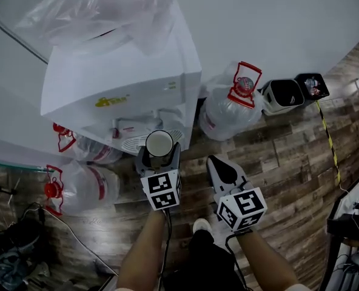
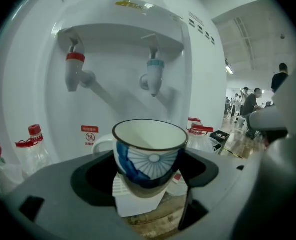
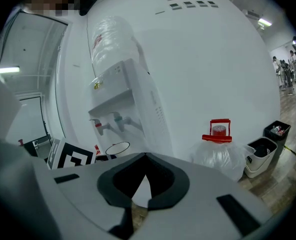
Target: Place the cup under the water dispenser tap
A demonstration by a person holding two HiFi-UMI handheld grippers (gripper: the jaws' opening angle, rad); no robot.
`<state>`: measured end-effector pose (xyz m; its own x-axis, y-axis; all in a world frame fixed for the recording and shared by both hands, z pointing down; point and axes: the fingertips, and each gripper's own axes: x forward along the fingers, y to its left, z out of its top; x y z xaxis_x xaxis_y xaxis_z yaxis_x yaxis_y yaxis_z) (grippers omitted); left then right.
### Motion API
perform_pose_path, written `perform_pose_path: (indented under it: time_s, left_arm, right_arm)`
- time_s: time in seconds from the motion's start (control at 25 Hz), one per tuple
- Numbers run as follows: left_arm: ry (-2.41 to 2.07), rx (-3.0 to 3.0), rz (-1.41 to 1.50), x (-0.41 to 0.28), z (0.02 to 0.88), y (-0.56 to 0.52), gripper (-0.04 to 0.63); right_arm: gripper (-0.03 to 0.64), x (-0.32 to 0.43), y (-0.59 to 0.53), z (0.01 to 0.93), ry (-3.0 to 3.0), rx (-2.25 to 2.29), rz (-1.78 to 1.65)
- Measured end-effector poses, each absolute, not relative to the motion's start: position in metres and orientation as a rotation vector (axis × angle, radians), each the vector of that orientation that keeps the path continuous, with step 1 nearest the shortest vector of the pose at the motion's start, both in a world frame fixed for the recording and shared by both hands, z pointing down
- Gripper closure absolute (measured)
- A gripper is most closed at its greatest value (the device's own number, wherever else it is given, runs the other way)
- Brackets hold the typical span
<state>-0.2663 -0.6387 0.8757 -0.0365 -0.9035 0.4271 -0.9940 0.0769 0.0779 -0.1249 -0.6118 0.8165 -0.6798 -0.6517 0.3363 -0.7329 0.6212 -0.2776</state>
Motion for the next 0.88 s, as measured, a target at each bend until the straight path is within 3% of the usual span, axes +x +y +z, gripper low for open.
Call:
perform_pose_path:
  time_s: [0.88]
  left_arm:
    - [-2.031, 1.799, 0.283, -0.278, 0.922, -0.671, 0.183]
  right_arm:
    - [0.595, -0.125, -0.621, 0.865, -2.591, 1.111, 0.645]
